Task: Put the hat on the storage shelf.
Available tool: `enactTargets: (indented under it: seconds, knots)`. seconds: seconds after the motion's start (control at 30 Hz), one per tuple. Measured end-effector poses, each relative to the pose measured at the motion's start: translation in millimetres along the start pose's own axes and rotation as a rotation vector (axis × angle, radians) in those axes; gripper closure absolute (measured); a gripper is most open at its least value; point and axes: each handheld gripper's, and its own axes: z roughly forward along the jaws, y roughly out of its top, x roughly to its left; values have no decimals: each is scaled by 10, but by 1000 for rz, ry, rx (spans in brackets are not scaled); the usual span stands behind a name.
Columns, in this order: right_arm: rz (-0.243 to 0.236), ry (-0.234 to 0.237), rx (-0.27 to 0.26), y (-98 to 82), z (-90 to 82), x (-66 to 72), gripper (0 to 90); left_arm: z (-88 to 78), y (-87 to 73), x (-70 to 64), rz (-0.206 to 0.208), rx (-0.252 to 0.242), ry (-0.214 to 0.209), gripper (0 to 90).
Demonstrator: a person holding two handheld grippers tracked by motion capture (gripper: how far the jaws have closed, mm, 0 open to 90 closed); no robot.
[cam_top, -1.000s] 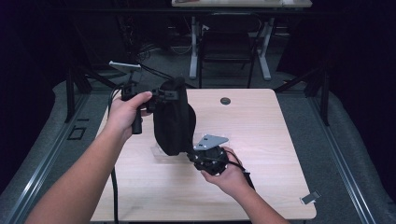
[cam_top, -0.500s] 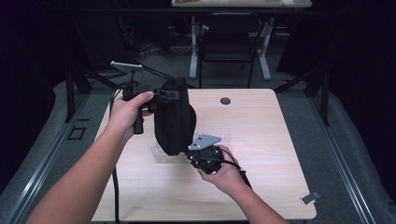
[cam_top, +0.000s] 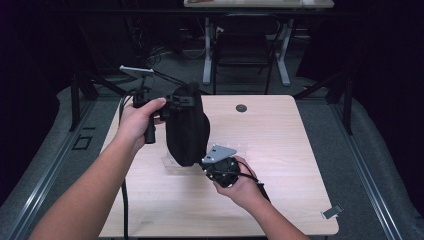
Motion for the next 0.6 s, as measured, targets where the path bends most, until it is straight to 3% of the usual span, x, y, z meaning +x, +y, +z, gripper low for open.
enactTargets:
  seconds: [0.27,0.43,0.6]
  knots:
    - [7,-10,-5,-24,-16,-16,848,-22,-5,-13,27,-37,-13,627]
    - [16,-8,-6,-46,-19,-29,850,-99,0,2,52,-56,30,601]
    - [28,-7,-3,-65,-26,-49,851,-164,-3,41,49,-64,47,601]
